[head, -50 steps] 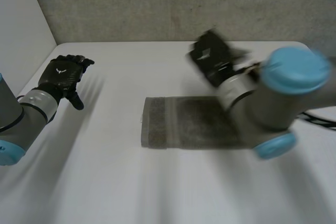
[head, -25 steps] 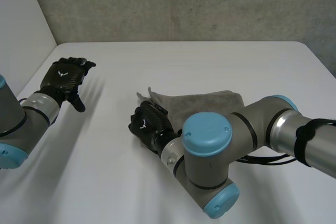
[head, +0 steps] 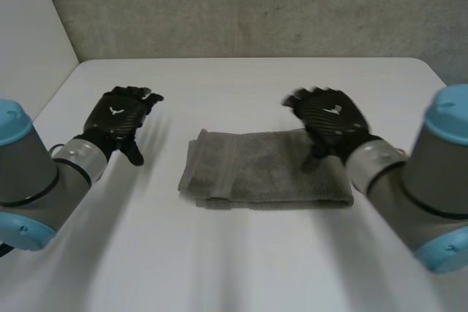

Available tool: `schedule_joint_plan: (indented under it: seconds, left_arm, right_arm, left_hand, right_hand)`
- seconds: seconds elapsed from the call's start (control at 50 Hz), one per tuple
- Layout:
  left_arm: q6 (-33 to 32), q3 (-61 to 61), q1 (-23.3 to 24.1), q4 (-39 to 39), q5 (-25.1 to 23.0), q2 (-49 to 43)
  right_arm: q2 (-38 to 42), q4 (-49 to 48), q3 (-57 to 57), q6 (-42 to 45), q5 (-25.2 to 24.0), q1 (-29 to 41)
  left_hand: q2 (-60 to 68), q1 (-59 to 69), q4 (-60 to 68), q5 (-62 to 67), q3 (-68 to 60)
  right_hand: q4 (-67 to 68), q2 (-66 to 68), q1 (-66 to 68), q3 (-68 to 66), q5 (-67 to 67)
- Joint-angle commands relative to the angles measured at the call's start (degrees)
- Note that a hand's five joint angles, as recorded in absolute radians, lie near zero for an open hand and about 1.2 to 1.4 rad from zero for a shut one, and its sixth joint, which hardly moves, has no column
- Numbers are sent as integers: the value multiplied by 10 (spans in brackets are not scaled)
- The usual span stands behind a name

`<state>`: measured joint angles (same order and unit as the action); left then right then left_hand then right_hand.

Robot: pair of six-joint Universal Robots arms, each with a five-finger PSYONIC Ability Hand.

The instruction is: Fold the laundry

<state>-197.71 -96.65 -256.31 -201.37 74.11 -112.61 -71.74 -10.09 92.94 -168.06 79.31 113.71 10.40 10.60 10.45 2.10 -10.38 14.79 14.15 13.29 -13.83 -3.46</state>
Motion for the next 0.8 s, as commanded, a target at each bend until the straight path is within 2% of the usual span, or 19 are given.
schedule_joint_plan:
  seconds: [0.02, 0.1, 0.3, 0.34, 0.36, 0.4, 0.42, 0.44, 0.58, 0.64, 0.68, 0.7, 0.72, 0.74, 0.78, 0.8]
  left_arm:
    - [2, 3, 25, -1, 1, -4]
    - [7, 8, 41, -1, 1, -5]
    - [34, 5, 57, -1, 31, -2]
    - [34, 6, 57, -1, 32, -1]
    - [36, 7, 57, -1, 33, -1]
    - [36, 8, 57, -1, 33, -1]
    - [36, 8, 57, -1, 33, -1]
    - [41, 8, 56, -1, 34, 0]
    - [83, 13, 49, 0, 39, 21]
    - [87, 20, 49, -1, 41, 31]
    - [94, 49, 49, 2, 44, 52]
    - [94, 49, 49, 2, 44, 52]
    - [98, 64, 49, 4, 48, 62]
    - [105, 77, 49, 5, 55, 70]
    - [114, 89, 50, 6, 62, 77]
    - [114, 89, 50, 6, 62, 78]
  right_arm:
    - [7, 11, 71, 26, -46, -84]
    - [21, -8, 95, 48, -66, -109]
    - [66, -35, 100, 48, -70, -110]
    - [74, -41, 96, 46, -69, -111]
    - [74, -41, 96, 46, -69, -111]
    - [77, -56, 96, 47, -64, -111]
    - [77, -56, 96, 47, -64, -111]
    - [76, -63, 98, 50, -62, -111]
    - [56, -77, 96, 66, -40, -117]
    - [30, -75, 88, 101, -39, -110]
    - [19, -72, 60, 181, -42, -97]
    - [19, -72, 59, 181, -42, -97]
    - [20, -69, 39, 226, -39, -67]
    - [20, -69, 39, 226, -39, -67]
    - [37, -62, -10, 301, -35, 30]
    - [37, -62, -10, 302, -35, 31]
  left_hand:
    - [17, 15, 16, 0, -17]
    - [17, 15, 16, 0, -17]
    - [17, 15, 16, 0, -17]
    - [17, 15, 16, 0, -17]
    - [17, 15, 16, 0, -17]
    - [15, 13, 15, -2, -15]
    - [15, 13, 15, -2, -15]
    - [15, 13, 15, -2, -15]
    - [20, 18, 20, 3, -20]
    - [20, 18, 20, 3, -20]
    - [18, 16, 18, 1, -19]
    - [18, 16, 18, 1, -19]
    - [18, 16, 18, 1, -19]
    - [18, 16, 18, 1, -19]
    - [18, 16, 18, 1, -19]
    - [18, 16, 18, 1, -19]
  right_hand:
    - [45, 51, 60, -55, -58]
    - [148, 154, 163, -157, -161]
    - [259, 265, 274, -269, -272]
    - [386, 392, 401, -396, -399]
    - [387, 393, 402, -396, -400]
    - [547, 554, 562, -557, -561]
    - [548, 555, 563, -558, -562]
    - [651, 657, 666, -661, -664]
    - [652, 658, 667, -662, -665]
    - [652, 658, 667, -662, -665]
    - [652, 658, 667, -662, -665]
    - [652, 658, 667, -662, -665]
    - [652, 658, 667, -662, -665]
    - [652, 658, 667, -662, -665]
    - [652, 658, 667, -662, -665]
    - [652, 658, 667, -662, -665]
